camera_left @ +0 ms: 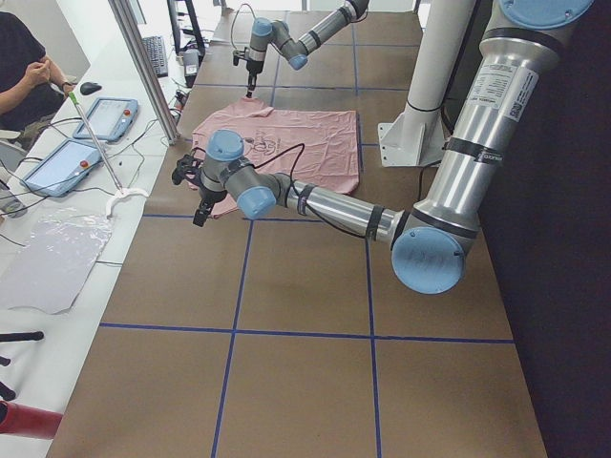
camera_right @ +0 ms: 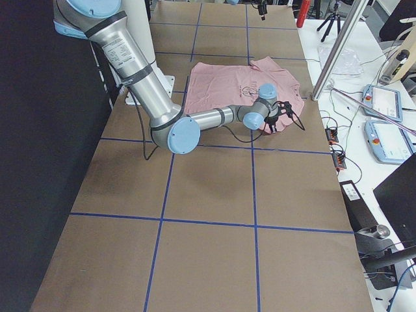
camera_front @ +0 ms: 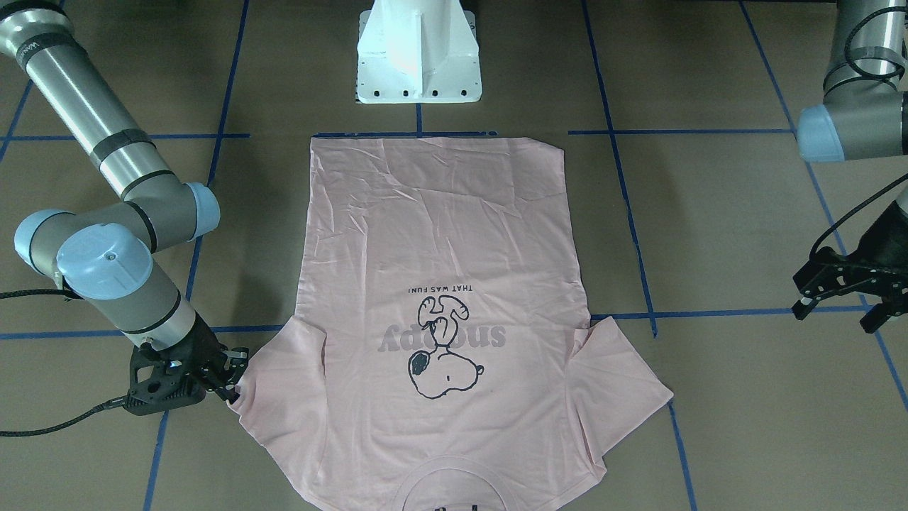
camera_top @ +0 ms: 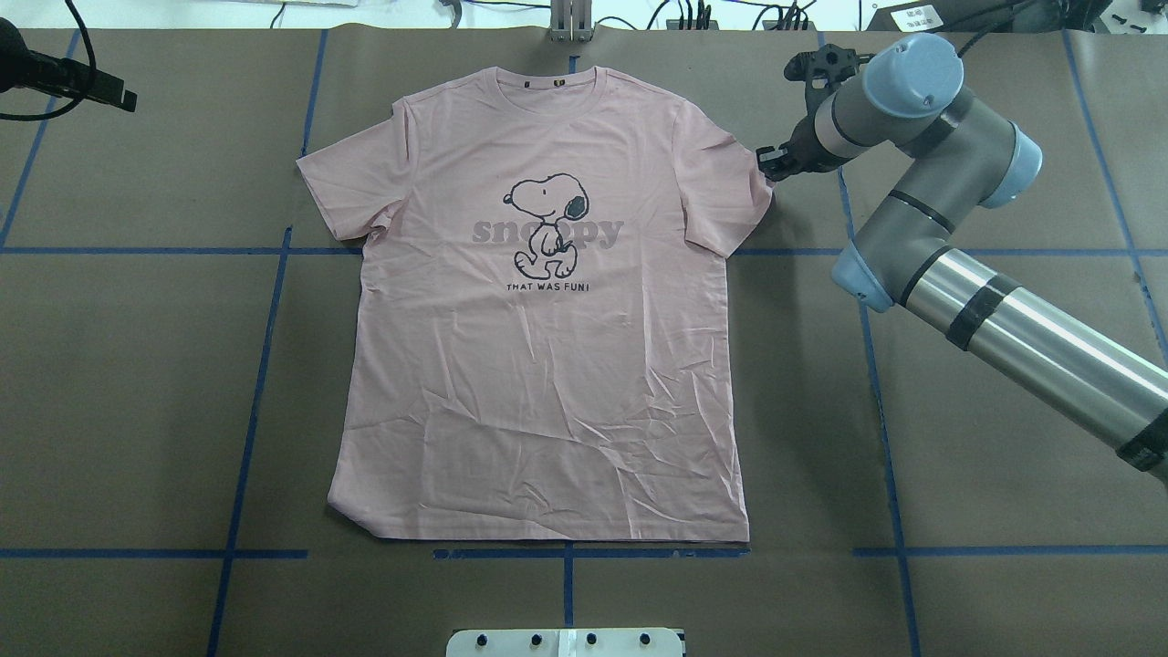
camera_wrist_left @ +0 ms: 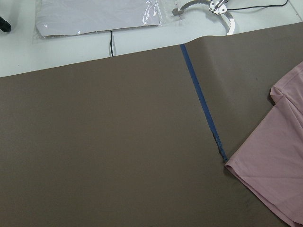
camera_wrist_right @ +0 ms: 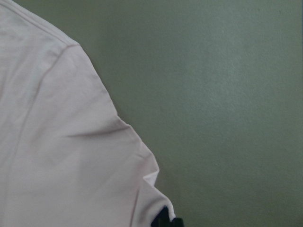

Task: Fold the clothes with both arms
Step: 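Fold the sleeve inward over the shirt body with the right gripper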

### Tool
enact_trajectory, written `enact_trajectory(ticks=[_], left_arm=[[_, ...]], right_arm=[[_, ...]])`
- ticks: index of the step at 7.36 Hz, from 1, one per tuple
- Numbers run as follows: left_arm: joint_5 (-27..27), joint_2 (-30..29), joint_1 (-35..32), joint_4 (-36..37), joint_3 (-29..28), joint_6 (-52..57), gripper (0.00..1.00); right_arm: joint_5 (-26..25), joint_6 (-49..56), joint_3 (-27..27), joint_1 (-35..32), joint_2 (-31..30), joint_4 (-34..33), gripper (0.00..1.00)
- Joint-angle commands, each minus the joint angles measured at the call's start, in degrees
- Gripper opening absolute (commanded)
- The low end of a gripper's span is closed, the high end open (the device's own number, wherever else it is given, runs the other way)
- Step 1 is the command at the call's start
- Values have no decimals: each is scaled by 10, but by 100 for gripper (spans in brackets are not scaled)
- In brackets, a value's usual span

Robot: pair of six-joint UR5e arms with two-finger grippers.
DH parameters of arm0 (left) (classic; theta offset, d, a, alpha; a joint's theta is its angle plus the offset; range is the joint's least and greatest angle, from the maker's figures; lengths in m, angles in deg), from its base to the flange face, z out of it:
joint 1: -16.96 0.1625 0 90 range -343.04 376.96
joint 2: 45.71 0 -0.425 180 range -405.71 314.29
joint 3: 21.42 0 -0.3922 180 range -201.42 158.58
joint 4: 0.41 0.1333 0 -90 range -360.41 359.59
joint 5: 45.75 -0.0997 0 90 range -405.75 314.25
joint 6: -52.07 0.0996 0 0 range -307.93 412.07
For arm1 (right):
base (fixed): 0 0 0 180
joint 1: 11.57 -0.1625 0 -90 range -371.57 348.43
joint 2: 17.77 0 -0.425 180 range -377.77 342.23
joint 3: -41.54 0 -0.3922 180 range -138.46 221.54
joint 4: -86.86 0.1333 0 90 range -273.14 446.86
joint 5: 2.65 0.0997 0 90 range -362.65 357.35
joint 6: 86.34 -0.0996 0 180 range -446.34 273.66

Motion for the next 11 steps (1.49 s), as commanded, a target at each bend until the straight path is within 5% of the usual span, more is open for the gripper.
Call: enact_trajectory(ticks=[1,3,6,10,11], left_arm=[[0,1,0,0,-2,2,100],[0,2,0,0,-2,2,100],[0,1,0,0,0,0,100],[-1,1,0,1,2,0,100],[-1,1,0,1,1,0,100]], right_arm=[[6,-40,-23,1,34,-2,0],[5,-53,-18,19,75,-4,0],[-26,-56,73,41,155,-4,0],[-55,-57,93,60,169,-1,0],[-56,-57,93,61,169,-1,99]])
